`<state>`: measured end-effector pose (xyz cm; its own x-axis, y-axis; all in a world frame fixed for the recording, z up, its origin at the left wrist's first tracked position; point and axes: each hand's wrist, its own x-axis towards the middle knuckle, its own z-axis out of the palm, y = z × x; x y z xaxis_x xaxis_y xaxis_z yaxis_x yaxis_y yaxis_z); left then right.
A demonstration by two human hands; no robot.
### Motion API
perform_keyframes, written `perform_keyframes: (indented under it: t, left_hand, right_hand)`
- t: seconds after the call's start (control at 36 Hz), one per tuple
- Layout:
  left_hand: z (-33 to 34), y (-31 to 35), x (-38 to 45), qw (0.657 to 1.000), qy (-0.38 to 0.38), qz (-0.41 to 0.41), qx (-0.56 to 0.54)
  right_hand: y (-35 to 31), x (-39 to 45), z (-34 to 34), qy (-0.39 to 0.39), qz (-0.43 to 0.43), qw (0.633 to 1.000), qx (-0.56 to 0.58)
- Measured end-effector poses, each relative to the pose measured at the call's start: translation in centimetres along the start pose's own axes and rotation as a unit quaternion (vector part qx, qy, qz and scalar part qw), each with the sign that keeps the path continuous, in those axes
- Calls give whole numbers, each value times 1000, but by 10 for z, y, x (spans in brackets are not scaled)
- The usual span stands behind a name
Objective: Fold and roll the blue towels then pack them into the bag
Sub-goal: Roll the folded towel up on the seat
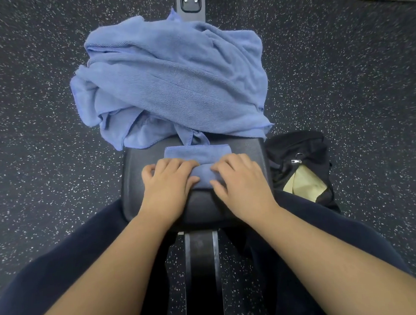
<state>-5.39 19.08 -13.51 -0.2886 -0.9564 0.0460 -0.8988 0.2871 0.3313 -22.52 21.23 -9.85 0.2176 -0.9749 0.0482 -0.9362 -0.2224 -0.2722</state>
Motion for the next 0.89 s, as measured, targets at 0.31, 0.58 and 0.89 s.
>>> perform_keyframes:
  t: [0.31,0.58,0.89]
  left_hand:
    - [-7,2,8,1000,15,12,3]
    - [-3,9,8,998,38,35,34]
    - [-9,4,22,999,-35,-13,21]
  right_hand:
    - [6,5,17,-14,-8,1000,-8]
    - [9,17,19,-41,0,998,-53]
    - [5,22,10,12,4,1000,-1]
